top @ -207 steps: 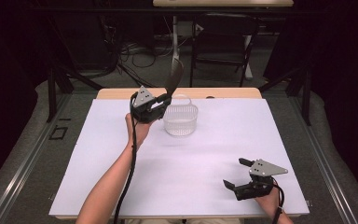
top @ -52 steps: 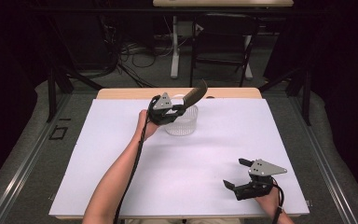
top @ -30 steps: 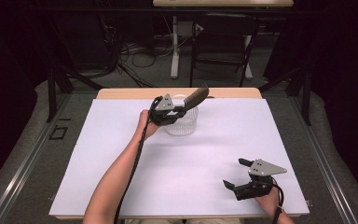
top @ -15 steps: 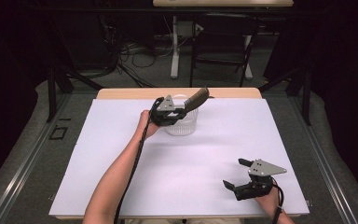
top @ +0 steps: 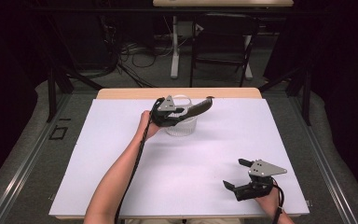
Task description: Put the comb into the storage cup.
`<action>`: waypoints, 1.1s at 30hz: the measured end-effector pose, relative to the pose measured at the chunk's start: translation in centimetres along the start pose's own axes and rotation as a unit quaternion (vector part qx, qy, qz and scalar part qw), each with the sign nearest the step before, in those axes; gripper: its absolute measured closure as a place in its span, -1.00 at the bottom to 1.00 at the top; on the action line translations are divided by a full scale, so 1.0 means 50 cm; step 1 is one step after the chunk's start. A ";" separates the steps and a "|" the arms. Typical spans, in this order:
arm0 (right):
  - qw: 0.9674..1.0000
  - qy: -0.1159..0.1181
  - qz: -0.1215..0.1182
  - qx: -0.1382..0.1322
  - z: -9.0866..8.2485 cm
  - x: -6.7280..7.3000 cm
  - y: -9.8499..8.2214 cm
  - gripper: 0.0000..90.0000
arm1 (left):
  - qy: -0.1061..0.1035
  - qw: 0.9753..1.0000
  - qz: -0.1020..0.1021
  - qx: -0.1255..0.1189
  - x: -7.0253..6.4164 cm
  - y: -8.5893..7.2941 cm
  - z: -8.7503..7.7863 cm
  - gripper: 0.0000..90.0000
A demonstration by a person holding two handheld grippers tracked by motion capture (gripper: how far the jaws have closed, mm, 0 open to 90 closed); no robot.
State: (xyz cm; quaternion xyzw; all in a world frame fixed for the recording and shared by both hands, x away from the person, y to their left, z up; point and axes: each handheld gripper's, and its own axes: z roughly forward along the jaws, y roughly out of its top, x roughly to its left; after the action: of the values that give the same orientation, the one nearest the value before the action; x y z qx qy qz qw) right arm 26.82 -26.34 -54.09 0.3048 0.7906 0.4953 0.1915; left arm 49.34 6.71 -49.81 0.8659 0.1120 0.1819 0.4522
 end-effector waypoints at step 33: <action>1.000 -0.001 -0.002 0.003 -0.001 0.001 0.001 -0.97 | 0.053 0.991 -0.127 0.008 -0.022 0.032 -0.085 -1.00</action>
State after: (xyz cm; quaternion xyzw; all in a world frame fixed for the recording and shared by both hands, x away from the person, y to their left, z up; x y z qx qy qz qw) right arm 26.76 -26.32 -54.05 0.3044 0.7926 0.4922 0.1920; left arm 46.63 8.58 -46.51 0.8374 0.2458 0.1680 0.4583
